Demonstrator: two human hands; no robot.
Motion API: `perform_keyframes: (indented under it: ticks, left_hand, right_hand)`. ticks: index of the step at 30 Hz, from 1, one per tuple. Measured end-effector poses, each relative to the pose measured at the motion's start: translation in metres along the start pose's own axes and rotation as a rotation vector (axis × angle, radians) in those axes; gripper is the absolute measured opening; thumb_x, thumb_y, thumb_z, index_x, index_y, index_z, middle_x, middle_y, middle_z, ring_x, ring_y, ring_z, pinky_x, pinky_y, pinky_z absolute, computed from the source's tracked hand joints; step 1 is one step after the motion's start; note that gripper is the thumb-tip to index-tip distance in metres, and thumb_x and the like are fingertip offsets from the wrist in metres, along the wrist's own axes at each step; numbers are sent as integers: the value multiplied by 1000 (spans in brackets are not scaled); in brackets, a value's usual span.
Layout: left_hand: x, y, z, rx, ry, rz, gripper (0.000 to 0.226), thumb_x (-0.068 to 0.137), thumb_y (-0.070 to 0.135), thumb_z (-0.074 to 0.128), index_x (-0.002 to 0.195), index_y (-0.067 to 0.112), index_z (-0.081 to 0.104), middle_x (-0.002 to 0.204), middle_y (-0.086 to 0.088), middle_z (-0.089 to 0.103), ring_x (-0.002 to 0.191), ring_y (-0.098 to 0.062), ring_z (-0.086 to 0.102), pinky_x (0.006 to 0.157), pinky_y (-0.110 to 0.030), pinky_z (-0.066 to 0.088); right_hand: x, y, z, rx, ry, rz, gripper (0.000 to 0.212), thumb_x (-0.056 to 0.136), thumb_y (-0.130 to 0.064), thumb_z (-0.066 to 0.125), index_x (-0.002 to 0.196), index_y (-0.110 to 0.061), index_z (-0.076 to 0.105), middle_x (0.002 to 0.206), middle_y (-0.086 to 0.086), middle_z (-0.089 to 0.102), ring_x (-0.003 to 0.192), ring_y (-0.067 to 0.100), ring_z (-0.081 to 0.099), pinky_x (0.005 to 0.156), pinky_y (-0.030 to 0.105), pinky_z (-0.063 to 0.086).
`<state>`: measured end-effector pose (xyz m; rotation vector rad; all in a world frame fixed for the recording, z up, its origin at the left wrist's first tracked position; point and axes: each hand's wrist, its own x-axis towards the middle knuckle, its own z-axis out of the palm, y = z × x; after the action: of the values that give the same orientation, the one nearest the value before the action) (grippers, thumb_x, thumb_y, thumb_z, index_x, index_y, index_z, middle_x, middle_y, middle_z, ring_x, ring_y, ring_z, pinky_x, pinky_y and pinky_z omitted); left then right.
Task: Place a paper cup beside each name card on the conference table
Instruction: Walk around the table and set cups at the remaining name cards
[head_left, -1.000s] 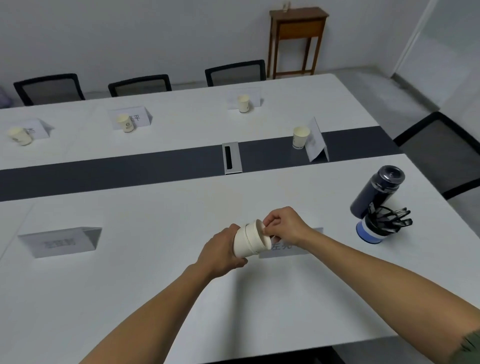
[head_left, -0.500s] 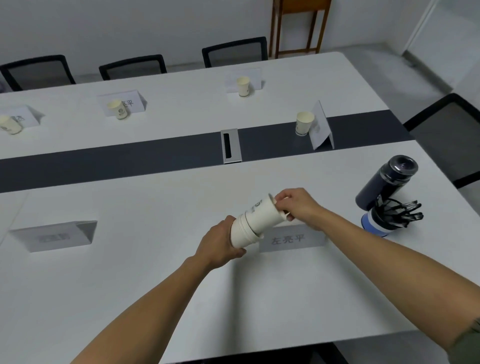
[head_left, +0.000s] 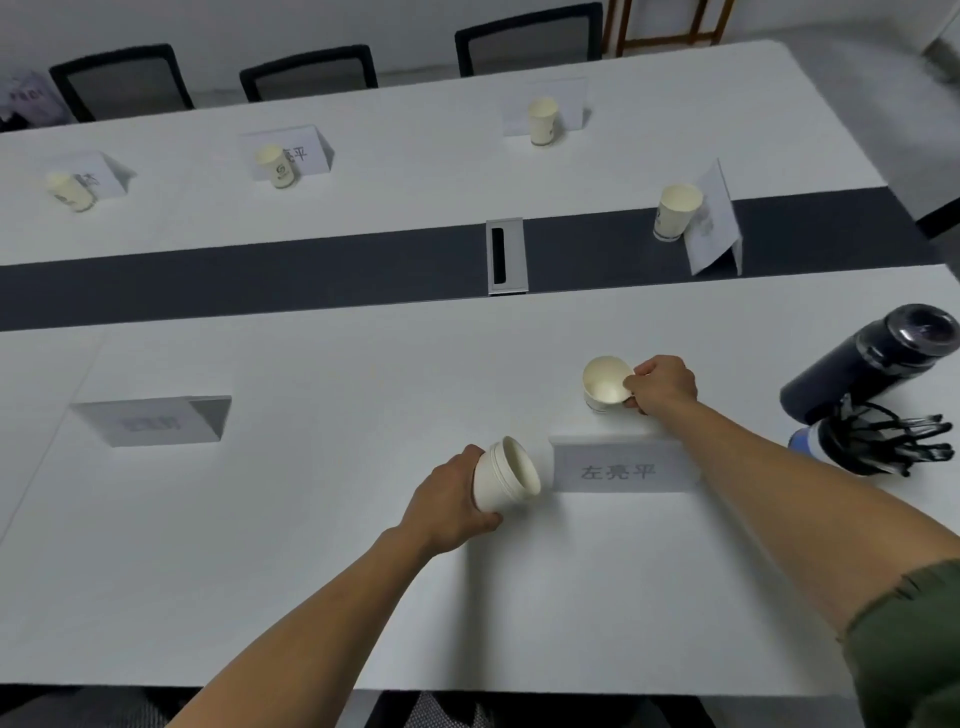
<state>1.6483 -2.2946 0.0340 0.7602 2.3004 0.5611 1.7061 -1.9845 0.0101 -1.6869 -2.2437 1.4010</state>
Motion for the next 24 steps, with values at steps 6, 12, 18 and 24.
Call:
perform_keyframes:
  ticks: [6, 12, 18, 24]
  left_hand:
    - [-8, -8, 0, -9, 16, -35, 60, 64, 33, 78, 116, 26, 49, 104, 7, 62, 93, -20, 60, 77, -40, 54]
    - [-26, -6, -7, -29, 63, -44, 60, 64, 31, 79, 116, 27, 48, 104, 7, 61, 93, -20, 59, 75, -39, 53]
    - [-73, -18, -29, -60, 176, -58, 61, 66, 31, 80, 117, 28, 48, 105, 8, 61, 94, -20, 60, 76, -42, 54]
    - [-149, -60, -54, -95, 320, -122, 59, 65, 31, 80, 115, 28, 48, 104, 8, 62, 92, -21, 61, 76, -45, 56]
  right_hand:
    - [1, 4, 2, -20, -4, 59, 27, 85, -7, 68, 112, -7, 64, 86, 17, 75, 62, 24, 69, 79, 36, 59]
    - [-18, -7, -12, -183, 45, -44, 40, 88, -17, 67, 126, -9, 59, 124, 15, 64, 109, 35, 62, 87, 36, 49]
    - [-69, -50, -1, -250, 11, -256, 23, 88, -25, 65, 110, -19, 68, 122, 10, 64, 105, 33, 61, 82, 33, 46]
    - [-158, -89, 56, -404, -136, -570, 14, 87, -23, 61, 97, -21, 69, 101, 2, 70, 92, 27, 64, 79, 37, 55]
